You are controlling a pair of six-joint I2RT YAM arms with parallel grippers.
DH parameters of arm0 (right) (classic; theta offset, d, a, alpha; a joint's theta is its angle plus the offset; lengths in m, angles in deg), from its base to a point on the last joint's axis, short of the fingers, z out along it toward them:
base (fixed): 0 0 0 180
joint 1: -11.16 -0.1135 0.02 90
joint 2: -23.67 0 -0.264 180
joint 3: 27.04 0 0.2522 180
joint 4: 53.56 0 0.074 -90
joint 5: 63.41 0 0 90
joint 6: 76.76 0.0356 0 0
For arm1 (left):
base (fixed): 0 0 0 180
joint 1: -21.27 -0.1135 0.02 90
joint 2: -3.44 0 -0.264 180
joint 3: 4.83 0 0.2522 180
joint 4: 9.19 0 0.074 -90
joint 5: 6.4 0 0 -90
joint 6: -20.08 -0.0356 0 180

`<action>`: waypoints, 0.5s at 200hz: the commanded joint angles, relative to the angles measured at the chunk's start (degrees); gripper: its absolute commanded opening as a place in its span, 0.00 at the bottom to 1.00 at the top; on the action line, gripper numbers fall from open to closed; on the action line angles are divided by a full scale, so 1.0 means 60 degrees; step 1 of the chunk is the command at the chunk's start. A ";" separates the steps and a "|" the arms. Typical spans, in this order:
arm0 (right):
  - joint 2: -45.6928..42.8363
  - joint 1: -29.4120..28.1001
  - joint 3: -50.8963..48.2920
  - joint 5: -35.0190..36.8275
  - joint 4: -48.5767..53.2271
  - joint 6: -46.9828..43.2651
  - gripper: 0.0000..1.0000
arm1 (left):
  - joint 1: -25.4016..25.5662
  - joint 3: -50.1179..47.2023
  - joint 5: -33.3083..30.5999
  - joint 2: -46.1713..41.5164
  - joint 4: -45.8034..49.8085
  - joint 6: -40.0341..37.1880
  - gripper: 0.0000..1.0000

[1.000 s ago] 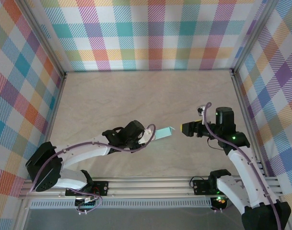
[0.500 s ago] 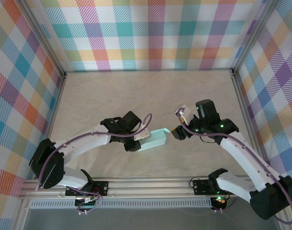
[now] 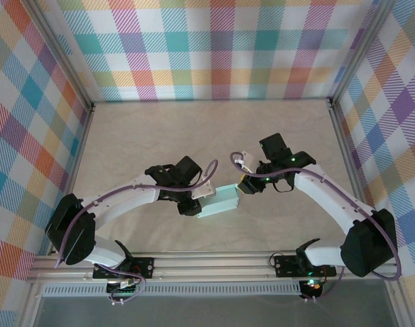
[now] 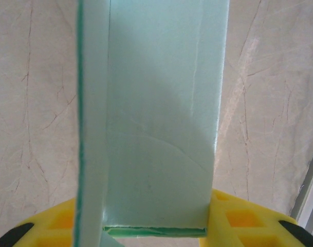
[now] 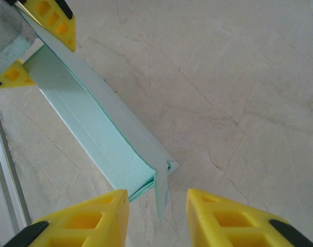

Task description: Fold the paper box

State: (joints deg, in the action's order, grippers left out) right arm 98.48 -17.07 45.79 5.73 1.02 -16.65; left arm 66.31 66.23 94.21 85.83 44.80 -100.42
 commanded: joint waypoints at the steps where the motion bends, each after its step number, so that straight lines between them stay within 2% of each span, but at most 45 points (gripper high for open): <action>1: 0.0134 -0.0086 0.0103 -0.0326 -0.0012 -0.0404 0.32 | -0.0079 -0.0049 0.0148 0.0045 0.0320 -0.0131 0.39; 44: 0.0609 -0.0085 0.0218 -0.0621 0.0114 -0.0538 0.29 | -0.0073 0.0002 0.0062 0.0077 0.0352 -0.0120 0.38; 69: 0.0714 -0.0086 0.0219 -0.0566 0.0102 -0.0598 0.18 | -0.0076 0.0015 0.0019 0.0005 0.0342 -0.0128 0.38; 94: 0.0788 -0.0089 0.0262 -0.0677 0.0154 -0.0599 0.00 | -0.0070 -0.0003 0.0019 -0.0039 0.0312 -0.0131 0.38; 100: 0.0789 -0.0089 0.0263 -0.0719 0.0185 -0.0587 0.00 | -0.0073 -0.0010 0.0019 -0.0046 0.0312 -0.0132 0.38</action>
State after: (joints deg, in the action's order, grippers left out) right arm 102.61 -17.31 45.92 4.42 1.02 -18.96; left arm 66.31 66.23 94.17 85.83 44.93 -100.62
